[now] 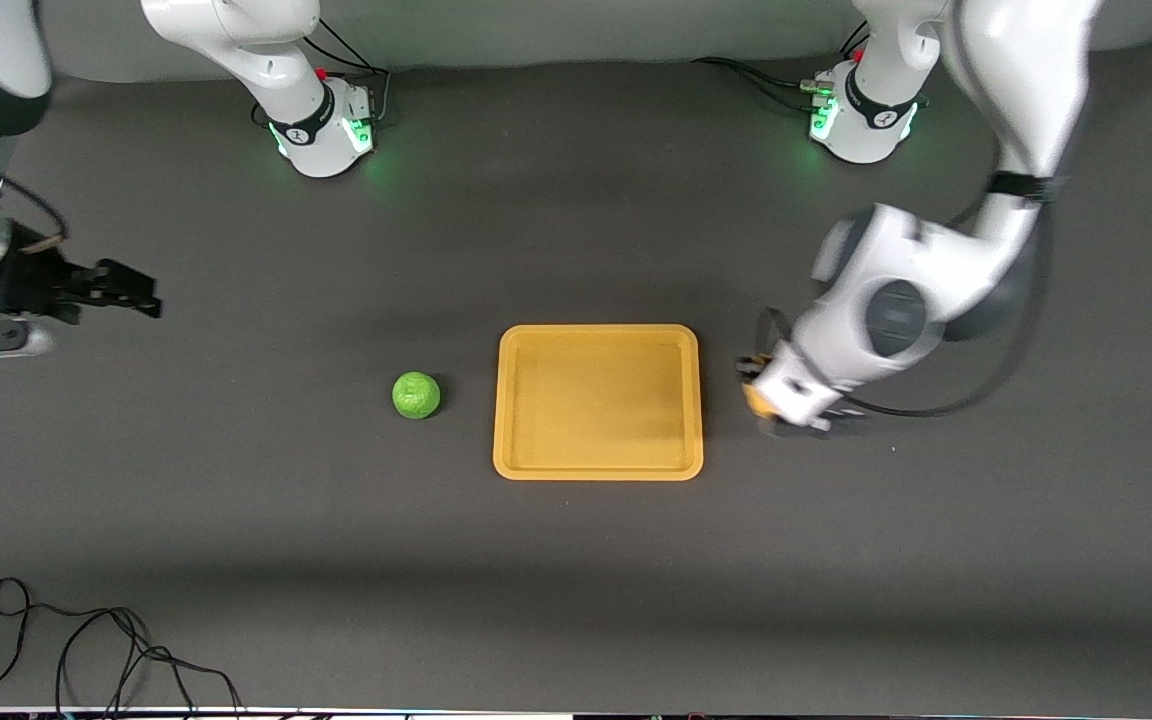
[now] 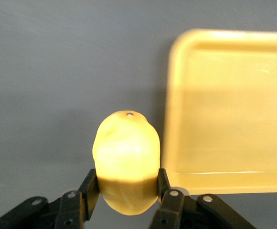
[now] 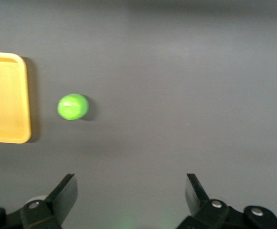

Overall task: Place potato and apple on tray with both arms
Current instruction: 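Carry the potato over the tray while the right gripper reaches the apple, then release the potato on the tray while the right gripper grasps the apple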

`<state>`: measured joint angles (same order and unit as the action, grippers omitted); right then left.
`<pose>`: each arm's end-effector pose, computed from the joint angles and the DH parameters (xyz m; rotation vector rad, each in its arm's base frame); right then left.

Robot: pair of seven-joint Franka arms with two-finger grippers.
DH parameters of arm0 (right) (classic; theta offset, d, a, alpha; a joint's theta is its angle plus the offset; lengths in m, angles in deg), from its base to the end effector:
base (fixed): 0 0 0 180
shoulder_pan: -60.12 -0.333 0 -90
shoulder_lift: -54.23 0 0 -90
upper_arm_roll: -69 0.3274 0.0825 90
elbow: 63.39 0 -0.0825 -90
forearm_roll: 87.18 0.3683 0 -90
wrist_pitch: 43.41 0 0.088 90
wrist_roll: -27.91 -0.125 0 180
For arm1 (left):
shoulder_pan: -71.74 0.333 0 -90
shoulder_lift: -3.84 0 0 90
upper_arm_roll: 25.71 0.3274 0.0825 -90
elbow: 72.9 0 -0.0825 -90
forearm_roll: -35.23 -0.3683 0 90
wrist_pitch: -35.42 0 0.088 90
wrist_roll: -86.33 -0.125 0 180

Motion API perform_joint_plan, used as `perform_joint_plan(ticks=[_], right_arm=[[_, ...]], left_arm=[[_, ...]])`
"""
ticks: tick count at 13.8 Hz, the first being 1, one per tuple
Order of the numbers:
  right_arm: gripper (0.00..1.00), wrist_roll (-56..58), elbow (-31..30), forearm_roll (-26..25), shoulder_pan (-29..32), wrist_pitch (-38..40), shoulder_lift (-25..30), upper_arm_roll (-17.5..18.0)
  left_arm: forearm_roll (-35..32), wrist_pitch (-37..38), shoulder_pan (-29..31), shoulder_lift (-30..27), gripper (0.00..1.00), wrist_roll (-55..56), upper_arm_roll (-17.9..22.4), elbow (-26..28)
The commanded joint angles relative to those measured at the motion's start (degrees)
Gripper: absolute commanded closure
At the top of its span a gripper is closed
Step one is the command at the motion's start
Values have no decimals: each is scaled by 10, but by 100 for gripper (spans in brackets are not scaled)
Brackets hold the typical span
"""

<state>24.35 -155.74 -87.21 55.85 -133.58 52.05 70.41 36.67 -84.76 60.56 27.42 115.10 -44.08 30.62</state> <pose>0.5441 0.0538 0.5789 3.1331 0.0580 -0.1189 0.5478 -0.2962 0.3210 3.0510 0.0288 -0.2455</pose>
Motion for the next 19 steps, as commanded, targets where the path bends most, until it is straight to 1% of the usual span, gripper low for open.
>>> perform_joint_plan(ticks=[1, 2, 3, 5, 6, 7, 9, 10, 11, 12, 13, 14, 15, 17, 18, 19], right_arm=[[0, -83, 2, 13, -80, 0, 6, 0], [0, -107, 2, 26, -100, -2, 6, -1], [0, -138, 1, 34, -122, -12, 5, -1], [0, -171, 1, 34, -160, -33, -3, -1], [0, -173, -9, 32, -166, -45, -4, -1], [0, -172, -28, 31, -166, -61, 0, -1], [0, -172, -63, 27, -166, -83, 4, -4], [0, -172, -82, 27, -166, -103, 4, -4], [0, -172, -105, 26, -166, -130, 4, -5], [0, -173, -132, 27, -166, -162, 4, -5], [0, -172, -164, 26, -166, -202, 4, -4], [0, -173, -199, 27, -166, -247, 2, -4], [0, -173, -240, 27, -166, -304, -3, -4], [0, -173, -305, 27, -167, -411, -21, -4], [0, -172, -323, 26, -167, -449, -43, -4], [0, -172, -327, 27, -167, -477, -66, -4]], left_arm=[[-6, -52, -52, 29, 85, 53, 11, 2], [-6, -58, -63, 35, 84, 59, 11, 1], [-6, -59, -77, 38, 81, 60, 11, 1], [-19, -73, -88, 58, 79, 77, 12, -1], [-28, -95, -89, 72, 78, 86, 12, -1], [-31, -107, -89, 84, 74, 88, 12, -4], [-31, -108, -88, 109, 74, 89, 14, -23], [-32, -108, -86, 114, 74, 88, 15, -24], [-32, -108, -84, 115, 70, 88, 17, -24], [-34, -108, -82, 114, 49, 88, 17, -27], [-35, -108, -82, 114, 17, 82, 17, -32], [-35, -108, -82, 115, 3, 82, 18, -35], [-36, -108, -82, 115, 0, 81, 18, -38], [-36, -103, -70, 109, 0, 81, 18, -39], [-36, -94, -55, 94, 0, 81, 17, -47], [-35, -85, -36, 73, 0, 81, 17, -57]])
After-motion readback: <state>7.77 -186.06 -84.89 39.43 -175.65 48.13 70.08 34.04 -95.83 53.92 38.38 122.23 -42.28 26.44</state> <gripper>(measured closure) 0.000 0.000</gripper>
